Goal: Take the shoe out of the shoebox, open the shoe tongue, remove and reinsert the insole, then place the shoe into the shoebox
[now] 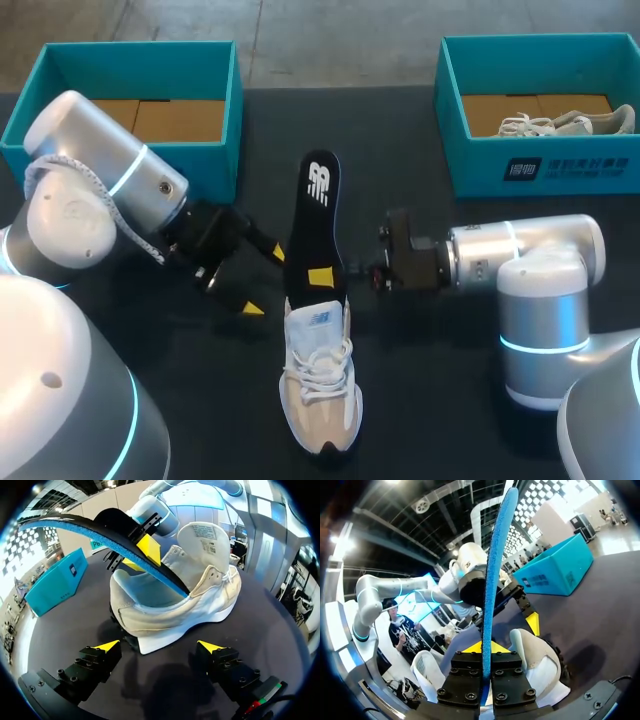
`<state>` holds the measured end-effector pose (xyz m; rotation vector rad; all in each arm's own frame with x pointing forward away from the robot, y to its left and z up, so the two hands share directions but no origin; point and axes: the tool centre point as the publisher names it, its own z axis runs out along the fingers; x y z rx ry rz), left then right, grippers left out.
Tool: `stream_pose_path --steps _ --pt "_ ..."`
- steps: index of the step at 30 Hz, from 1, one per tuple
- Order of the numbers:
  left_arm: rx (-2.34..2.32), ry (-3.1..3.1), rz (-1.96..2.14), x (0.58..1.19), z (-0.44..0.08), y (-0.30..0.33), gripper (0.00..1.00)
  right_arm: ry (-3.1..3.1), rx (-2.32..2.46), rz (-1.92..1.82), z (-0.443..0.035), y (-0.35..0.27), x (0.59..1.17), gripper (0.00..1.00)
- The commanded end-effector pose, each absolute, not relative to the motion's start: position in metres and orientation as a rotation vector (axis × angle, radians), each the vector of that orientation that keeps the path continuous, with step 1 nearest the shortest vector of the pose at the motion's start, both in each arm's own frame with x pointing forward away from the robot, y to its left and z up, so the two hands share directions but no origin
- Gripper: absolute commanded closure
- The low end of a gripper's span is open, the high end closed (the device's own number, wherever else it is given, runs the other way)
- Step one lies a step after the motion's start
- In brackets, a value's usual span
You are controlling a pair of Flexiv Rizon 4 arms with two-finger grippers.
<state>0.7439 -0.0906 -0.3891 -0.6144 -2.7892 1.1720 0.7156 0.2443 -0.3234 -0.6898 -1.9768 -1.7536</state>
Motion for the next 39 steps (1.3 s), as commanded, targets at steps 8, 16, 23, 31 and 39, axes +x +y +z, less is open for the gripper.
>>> stream_pose_path --steps 8,16,23,31,39 --pt "-0.586 -2.826 1.133 0.738 -0.386 -0.089 0.0 -1.981 -0.702 -1.754 -0.325 0.247 0.71 1.0" --pt "-0.585 -2.825 1.128 0.736 -0.386 -0.088 0.0 -1.981 -0.708 -1.753 -0.326 0.247 0.707 1.0" --pt "-0.588 -2.823 1.126 0.736 -0.386 -0.088 0.0 -1.981 -0.712 -1.751 -0.326 0.248 0.705 1.0" --pt "-0.588 -2.823 1.126 0.736 -0.386 -0.088 0.0 -1.984 -0.722 -1.74 -0.329 0.248 0.704 1.0" --pt "-0.588 -2.823 1.126 0.736 -0.386 -0.088 0.0 -1.984 -0.732 -1.729 -0.333 0.248 0.701 1.0"
